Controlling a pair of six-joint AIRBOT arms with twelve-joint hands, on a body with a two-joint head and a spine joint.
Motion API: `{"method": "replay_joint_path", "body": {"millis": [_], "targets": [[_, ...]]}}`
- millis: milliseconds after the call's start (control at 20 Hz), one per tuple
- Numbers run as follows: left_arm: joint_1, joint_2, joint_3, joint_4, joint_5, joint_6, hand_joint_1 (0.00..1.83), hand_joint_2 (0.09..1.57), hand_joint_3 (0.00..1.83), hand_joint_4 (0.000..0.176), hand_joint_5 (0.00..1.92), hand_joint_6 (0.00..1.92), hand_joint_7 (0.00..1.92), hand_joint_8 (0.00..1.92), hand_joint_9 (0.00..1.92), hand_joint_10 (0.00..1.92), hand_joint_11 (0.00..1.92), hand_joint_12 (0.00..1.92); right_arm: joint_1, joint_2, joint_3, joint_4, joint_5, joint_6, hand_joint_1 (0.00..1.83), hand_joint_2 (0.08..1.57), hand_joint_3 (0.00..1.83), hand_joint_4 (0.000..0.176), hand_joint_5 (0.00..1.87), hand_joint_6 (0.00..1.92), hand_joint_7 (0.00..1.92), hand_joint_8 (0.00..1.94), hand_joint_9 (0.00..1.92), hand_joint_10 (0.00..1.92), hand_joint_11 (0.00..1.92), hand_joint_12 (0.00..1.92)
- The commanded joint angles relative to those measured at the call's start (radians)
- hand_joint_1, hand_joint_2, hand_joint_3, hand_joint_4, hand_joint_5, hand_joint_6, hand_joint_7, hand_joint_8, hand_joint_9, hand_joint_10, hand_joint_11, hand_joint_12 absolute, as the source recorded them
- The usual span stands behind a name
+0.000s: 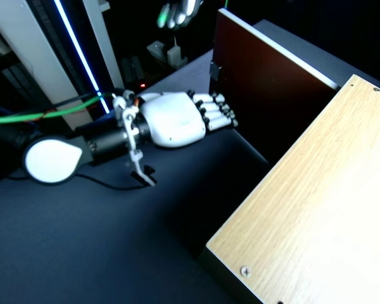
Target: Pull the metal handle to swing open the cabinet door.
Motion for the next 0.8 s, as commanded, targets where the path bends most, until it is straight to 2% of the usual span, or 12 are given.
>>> {"method": "replay_joint_path", "body": {"millis": [0, 200, 450, 600, 700, 750], "targets": [[-0.007, 0.006, 0.001, -0.097, -0.019, 0.006, 0.00, 1.54, 0.06, 0.000, 0.34, 0.01, 0.36, 0.00, 0.35, 0.01, 0.05, 0.64, 0.021, 0.015, 0.003, 0.087, 0.086, 0.011, 0.00, 1.40, 0.00, 0.000, 0.20, 0.00, 0.23, 0.00, 0.18, 0.00, 0.00, 0.49], [-0.007, 0.006, 0.001, -0.097, -0.019, 0.006, 0.00, 1.53, 0.06, 0.000, 0.34, 0.00, 0.36, 0.00, 0.34, 0.00, 0.04, 0.65, 0.050, 0.045, -0.011, 0.136, 0.102, 0.011, 0.00, 1.40, 0.00, 0.000, 0.22, 0.01, 0.24, 0.00, 0.20, 0.00, 0.00, 0.56], [-0.007, 0.006, 0.001, -0.097, -0.019, 0.006, 0.00, 1.56, 0.03, 0.000, 0.32, 0.00, 0.33, 0.00, 0.30, 0.00, 0.00, 0.65, 0.099, 0.086, -0.046, 0.154, 0.101, 0.012, 0.00, 1.39, 0.00, 0.000, 0.17, 0.00, 0.21, 0.00, 0.17, 0.00, 0.00, 0.48], [-0.007, 0.006, 0.001, -0.097, -0.019, 0.006, 0.00, 1.56, 0.03, 0.000, 0.31, 0.00, 0.33, 0.00, 0.30, 0.00, 0.00, 0.65, 0.109, 0.110, -0.065, 0.154, 0.103, 0.017, 0.00, 1.40, 0.00, 0.000, 0.18, 0.00, 0.20, 0.00, 0.16, 0.00, 0.00, 0.48], [-0.007, 0.006, 0.001, -0.097, -0.019, 0.006, 0.00, 1.55, 0.03, 0.000, 0.31, 0.00, 0.32, 0.00, 0.30, 0.00, 0.00, 0.64, 0.114, 0.122, -0.065, 0.152, 0.103, 0.017, 0.00, 1.39, 0.00, 0.000, 0.16, 0.00, 0.16, 0.00, 0.13, 0.00, 0.00, 0.41], [-0.007, 0.006, 0.001, -0.097, -0.019, 0.006, 0.00, 1.55, 0.03, 0.000, 0.31, 0.00, 0.32, 0.00, 0.30, 0.00, 0.00, 0.65, 0.115, 0.128, -0.066, 0.145, 0.103, 0.017, 0.00, 1.39, 0.00, 0.009, 0.16, 0.00, 0.16, 0.00, 0.12, 0.00, 0.00, 0.38]]}}
